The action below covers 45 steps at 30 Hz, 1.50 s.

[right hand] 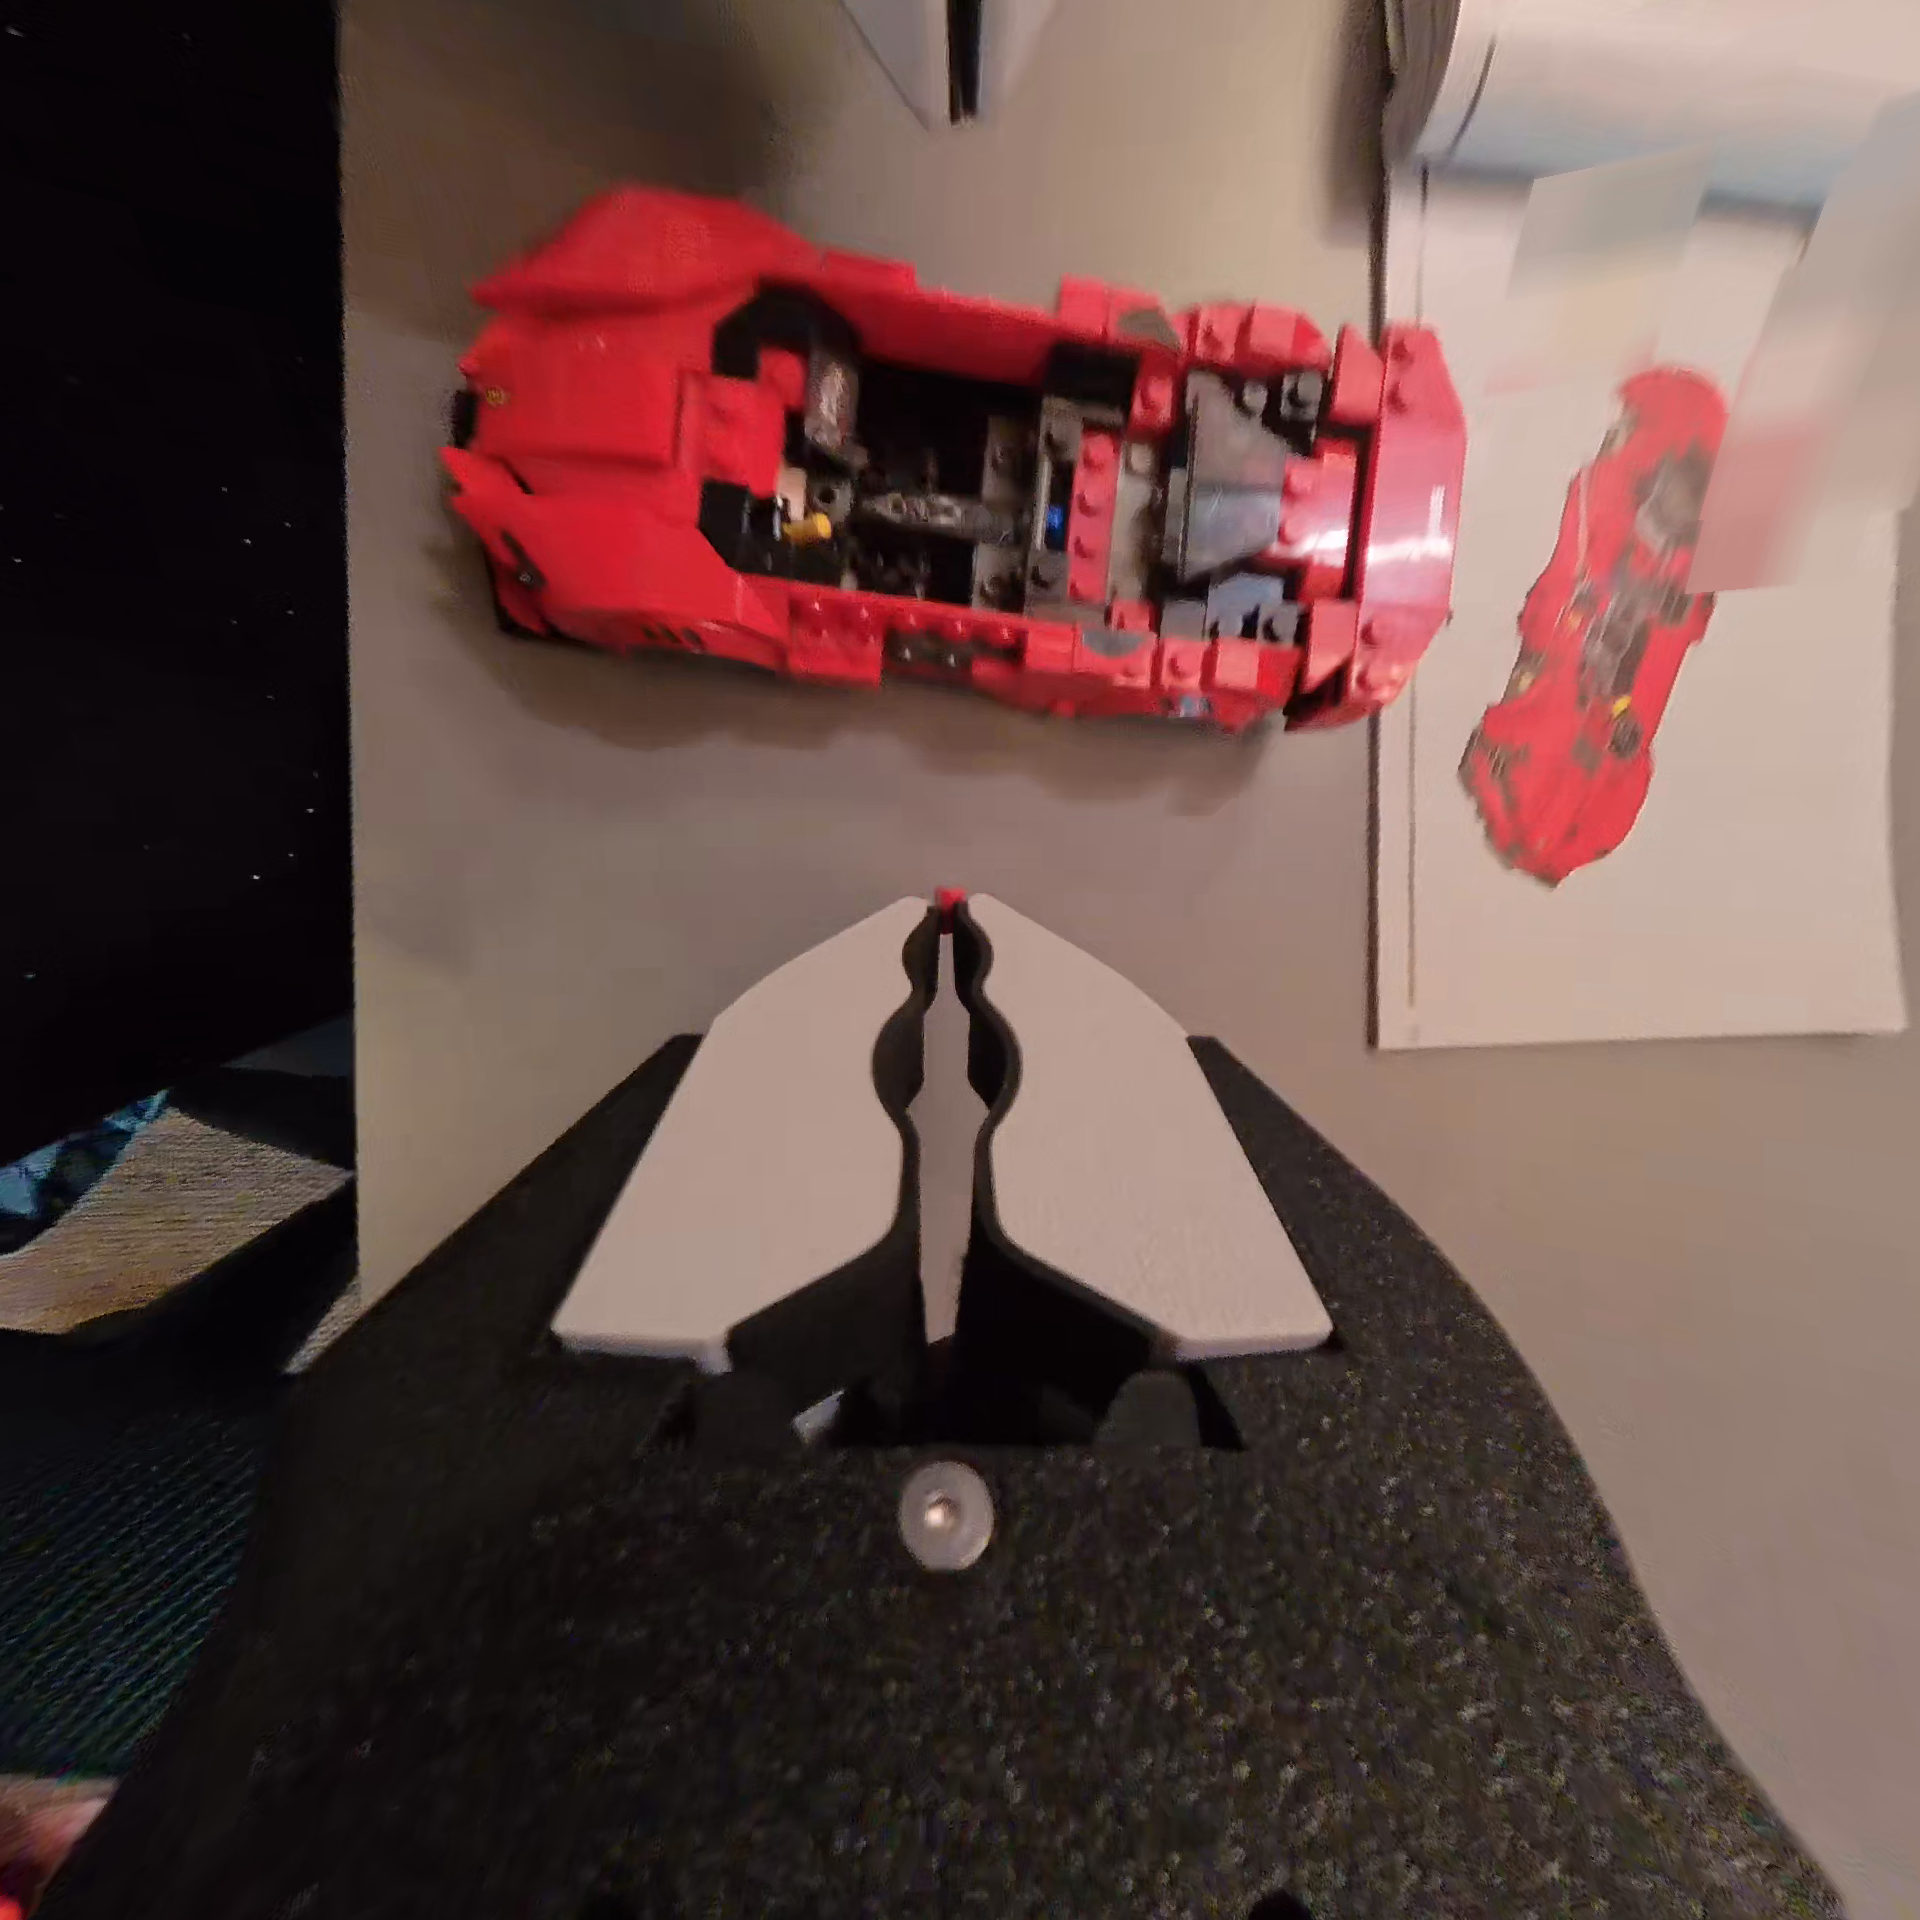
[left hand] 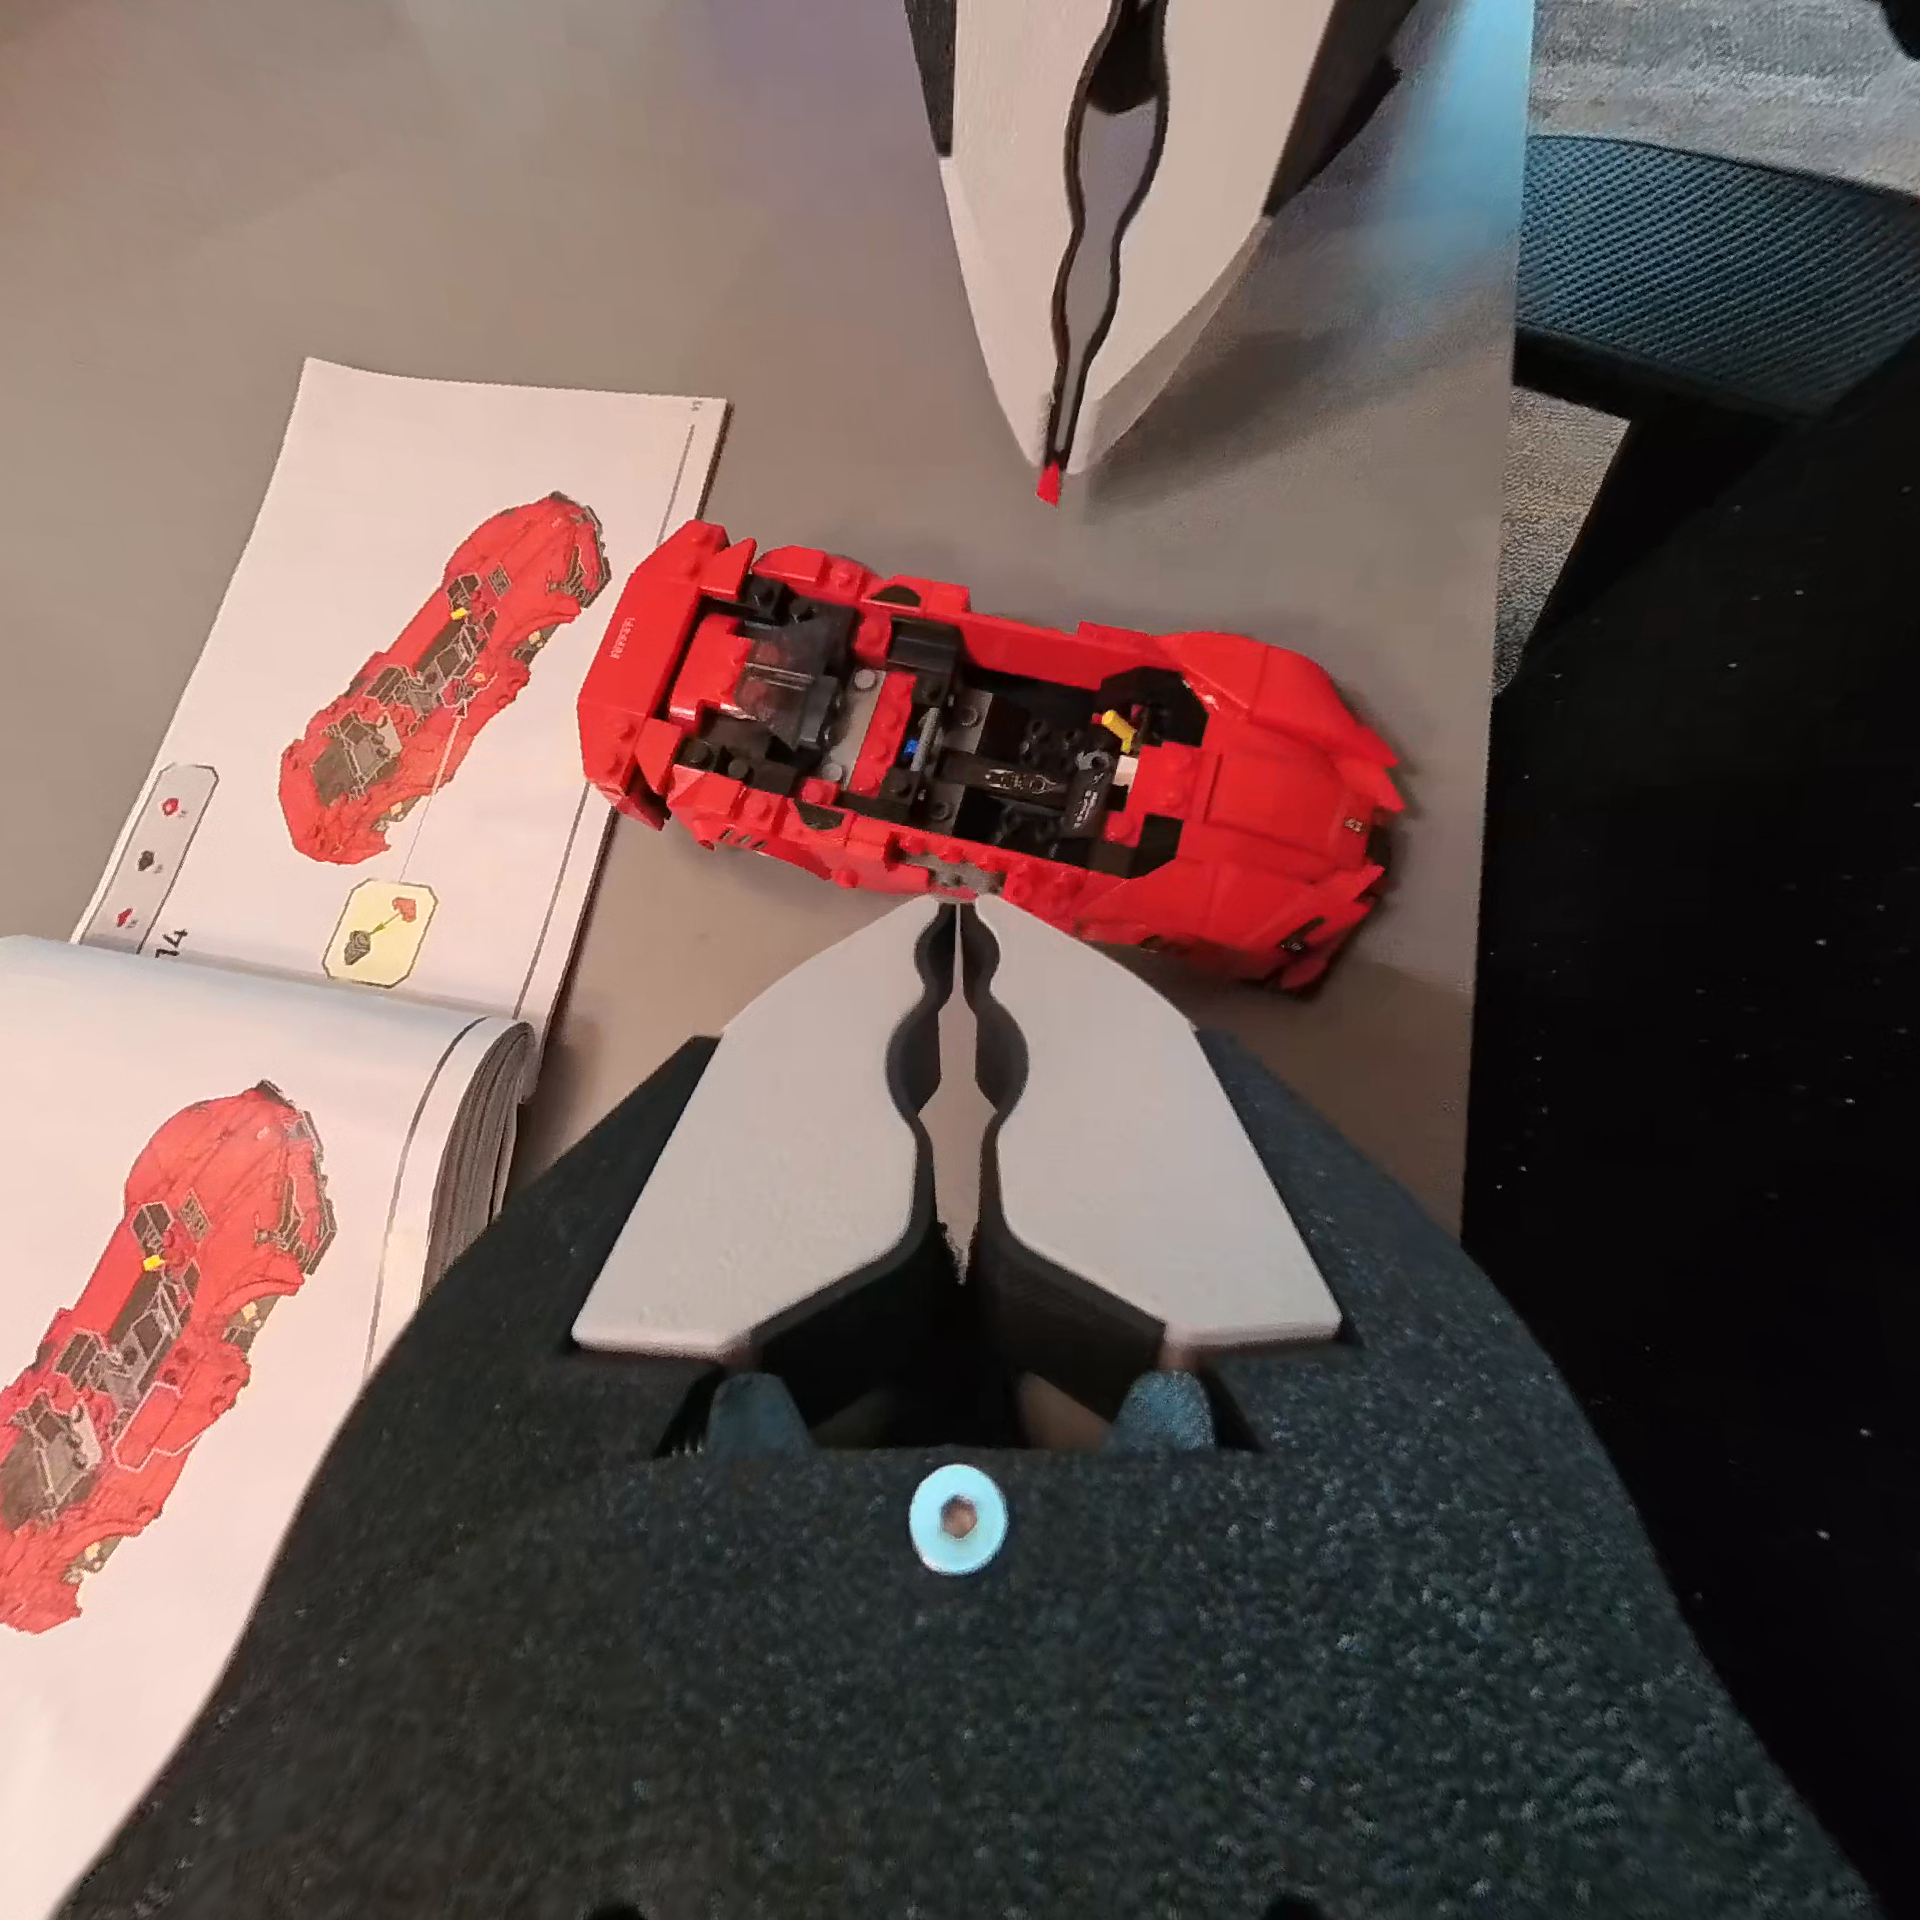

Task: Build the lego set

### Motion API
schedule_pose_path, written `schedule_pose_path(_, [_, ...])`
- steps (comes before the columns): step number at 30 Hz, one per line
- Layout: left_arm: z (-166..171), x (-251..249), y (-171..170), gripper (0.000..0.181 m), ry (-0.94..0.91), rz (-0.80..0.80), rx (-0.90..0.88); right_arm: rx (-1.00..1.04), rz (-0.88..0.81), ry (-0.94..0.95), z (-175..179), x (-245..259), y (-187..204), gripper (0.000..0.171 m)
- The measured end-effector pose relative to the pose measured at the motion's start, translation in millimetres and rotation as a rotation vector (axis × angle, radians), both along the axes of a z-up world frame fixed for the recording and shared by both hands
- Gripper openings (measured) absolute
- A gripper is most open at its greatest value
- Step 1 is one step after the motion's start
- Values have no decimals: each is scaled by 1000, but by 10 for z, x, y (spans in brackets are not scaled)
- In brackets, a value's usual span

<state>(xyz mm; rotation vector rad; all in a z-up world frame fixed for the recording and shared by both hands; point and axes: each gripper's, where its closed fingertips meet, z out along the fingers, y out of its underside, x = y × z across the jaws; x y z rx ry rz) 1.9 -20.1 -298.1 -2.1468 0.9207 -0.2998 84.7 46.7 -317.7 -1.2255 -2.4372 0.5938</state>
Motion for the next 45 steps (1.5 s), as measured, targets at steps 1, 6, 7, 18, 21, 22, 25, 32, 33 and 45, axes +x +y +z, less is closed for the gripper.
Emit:
schedule_pose_path(1, [-6, -6, 4, 1, 1, 3, -1, -10, -19, -22, -20, 18, 18, 2])
schedule_pose_path(6, [0, 2, 31, 2, -3, 8, 6, -20, -101, -113, -87, 40, 145, 2])
schedule_pose_path(7, [1, 0, 30, 2, -1, 8, 6, -28, -114, -127, -101, 37, 164, 2])
schedule_pose_path(18, [-30, -75, 41, 3, -17, 31, 5, -70, -148, -161, -118, 17, 207, 7])
schedule_pose_path(21, [-45, -76, 51, 3, -18, 28, 5, -90, -156, -149, -100, 8, 189, 10])
schedule_pose_path(22, [-45, -72, 52, 3, -19, 27, 5, -96, -158, -143, -96, 2, 184, 11])
schedule_pose_path(25, [-60, -86, 61, 4, -21, 25, 1, -110, -163, -134, -90, 3, 179, 12])
schedule_pose_path(32, [-86, -113, 100, 6, -22, 38, -9, -137, -220, -55, -3, -28, 233, 18])
schedule_pose_path(33, [-90, -114, 103, 6, -26, 36, -12, -141, -230, -36, 16, -30, 239, 19])
schedule_pose_path(45, [-121, -74, 124, 7, -29, 37, -17, -180, -315, 43, -20, 101, 210, 13])
